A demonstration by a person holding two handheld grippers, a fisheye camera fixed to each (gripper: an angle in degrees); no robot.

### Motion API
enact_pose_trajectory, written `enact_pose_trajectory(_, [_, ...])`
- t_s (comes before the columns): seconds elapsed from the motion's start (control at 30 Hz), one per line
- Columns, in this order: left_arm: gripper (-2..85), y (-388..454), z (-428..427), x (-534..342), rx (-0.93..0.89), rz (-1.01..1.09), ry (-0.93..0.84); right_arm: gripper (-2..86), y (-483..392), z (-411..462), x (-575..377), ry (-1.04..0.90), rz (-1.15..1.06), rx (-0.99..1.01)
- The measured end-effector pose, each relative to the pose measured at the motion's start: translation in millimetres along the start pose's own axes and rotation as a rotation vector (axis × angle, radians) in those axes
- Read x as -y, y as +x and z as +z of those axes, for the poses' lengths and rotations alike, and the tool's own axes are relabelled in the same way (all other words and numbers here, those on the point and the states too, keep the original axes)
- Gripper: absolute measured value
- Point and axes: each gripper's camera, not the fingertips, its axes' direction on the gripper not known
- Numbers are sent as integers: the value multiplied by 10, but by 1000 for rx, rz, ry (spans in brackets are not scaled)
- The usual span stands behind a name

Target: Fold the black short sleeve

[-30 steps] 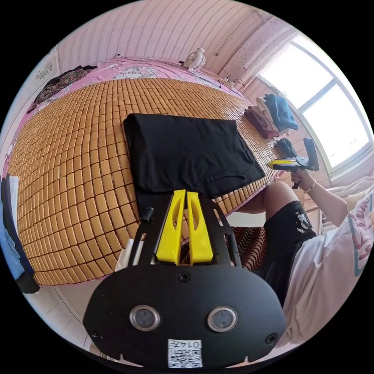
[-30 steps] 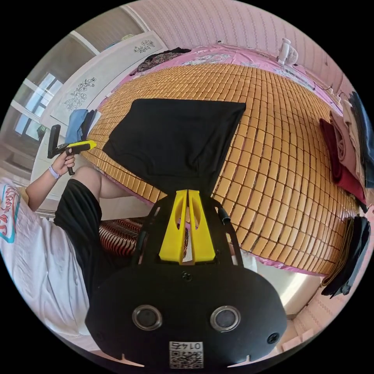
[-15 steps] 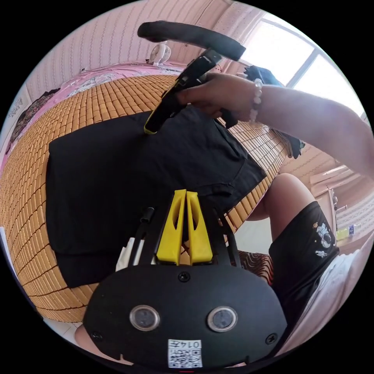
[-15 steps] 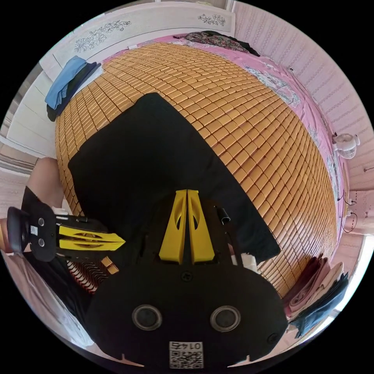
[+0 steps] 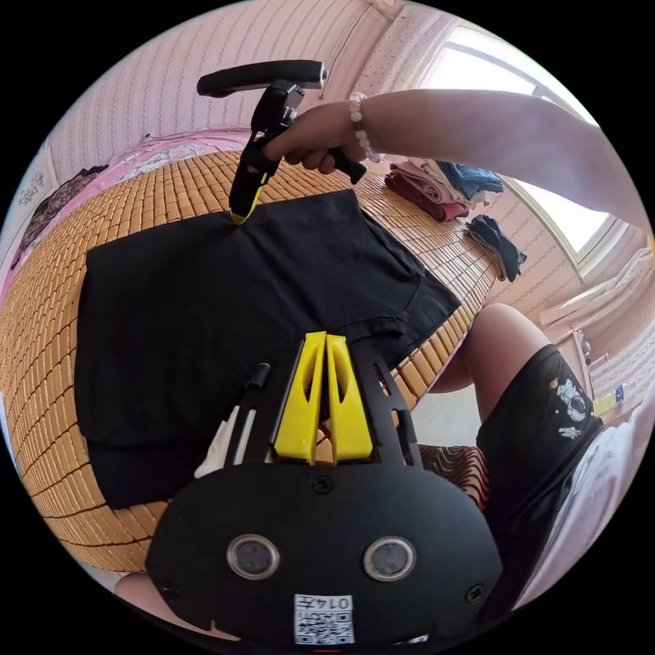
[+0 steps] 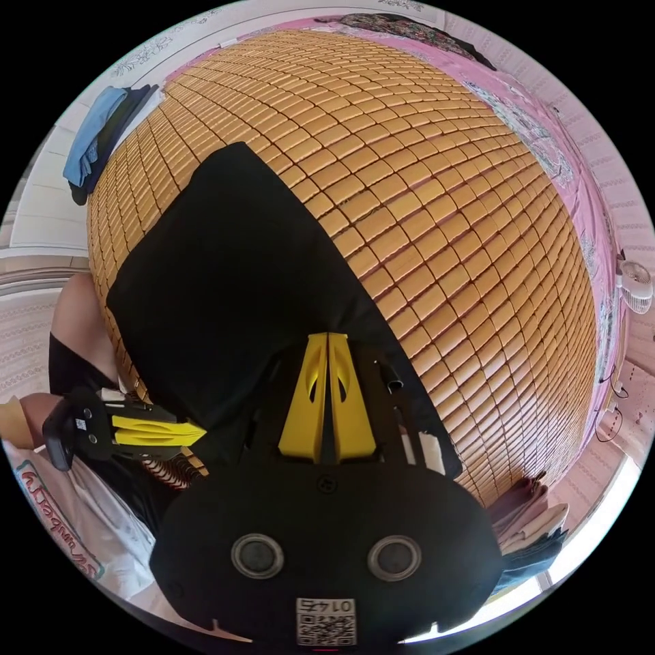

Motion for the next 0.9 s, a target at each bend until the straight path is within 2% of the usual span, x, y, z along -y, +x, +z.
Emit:
enact_pose_trajectory(0.23, [-8, 96, 116, -183, -24, -22, 32, -9, 174, 227, -286, 100, 148, 34])
enact_pose_trajectory(0.3, [-6, 125, 112, -222, -39, -25, 40, -9, 189, 199, -759, 260, 231, 71])
enact_pose_trajectory(0.37, [-1, 189, 61, -298, -51, -23, 122, -8, 178, 203, -1271, 384, 294, 112])
enact_pose_trajectory(0.47, [45, 371, 44, -328, -86, 30, 180, 1, 179, 378, -2226, 473, 456, 154])
enact_pose_trajectory(0.57, [76, 605, 96, -286, -62, 90, 188, 47, 122, 671, -3083, 462, 605, 191])
enact_pose_trajectory(0.67, [109, 822, 217, -212, -75, 148, 174, 91, 62, 992, -3649, 355, 710, 231])
enact_pose_trajectory(0.83, [104, 1211, 466, -25, -114, 236, 81, 89, 110, 1439, -4280, 359, 879, 288])
enact_pose_trajectory(0.9, [114, 1348, 544, 18, -125, 281, 82, 59, 125, 1676, -4461, 358, 902, 355])
